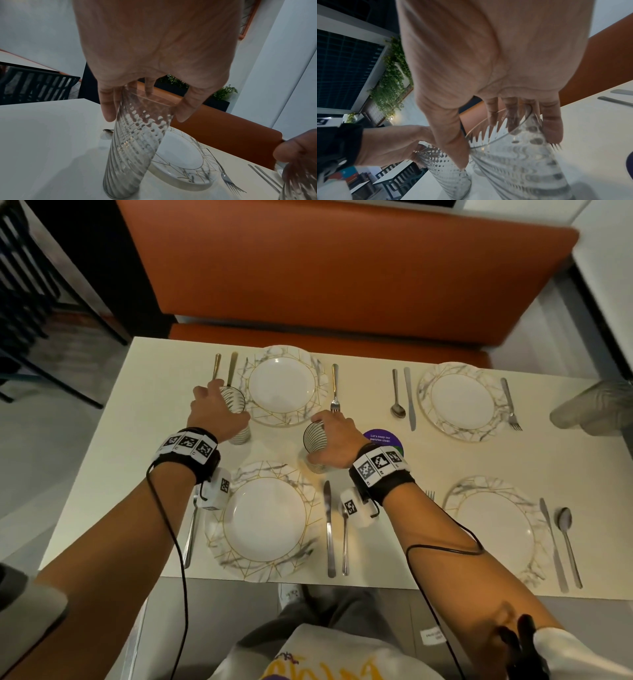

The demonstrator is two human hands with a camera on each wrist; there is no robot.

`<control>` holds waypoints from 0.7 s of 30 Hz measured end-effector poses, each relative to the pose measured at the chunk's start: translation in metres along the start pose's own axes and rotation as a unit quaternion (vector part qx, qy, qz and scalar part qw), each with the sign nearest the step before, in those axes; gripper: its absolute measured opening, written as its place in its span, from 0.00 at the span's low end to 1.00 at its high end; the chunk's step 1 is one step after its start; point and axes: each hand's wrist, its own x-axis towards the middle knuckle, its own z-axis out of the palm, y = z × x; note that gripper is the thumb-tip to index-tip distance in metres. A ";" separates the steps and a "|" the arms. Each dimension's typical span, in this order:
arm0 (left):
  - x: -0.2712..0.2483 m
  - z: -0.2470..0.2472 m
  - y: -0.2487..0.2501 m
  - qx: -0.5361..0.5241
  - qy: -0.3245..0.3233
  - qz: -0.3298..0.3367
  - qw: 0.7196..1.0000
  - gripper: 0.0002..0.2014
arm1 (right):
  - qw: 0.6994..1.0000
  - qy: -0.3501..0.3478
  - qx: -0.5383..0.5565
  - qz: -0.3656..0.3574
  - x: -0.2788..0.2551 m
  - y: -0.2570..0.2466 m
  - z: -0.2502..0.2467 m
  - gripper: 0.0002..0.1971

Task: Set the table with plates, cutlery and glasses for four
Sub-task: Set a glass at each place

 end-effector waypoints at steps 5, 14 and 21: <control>-0.003 0.002 0.000 0.042 0.016 -0.001 0.999 0.51 | 1.000 -0.007 0.003 -0.003 -0.003 0.001 -0.003 0.47; -0.027 -0.006 0.035 0.103 0.115 0.094 0.984 0.41 | 0.992 0.073 0.099 -0.011 -0.024 0.028 -0.027 0.43; -0.055 0.035 0.131 0.084 0.034 0.200 0.976 0.19 | 0.978 0.154 0.140 -0.018 -0.064 0.091 -0.063 0.19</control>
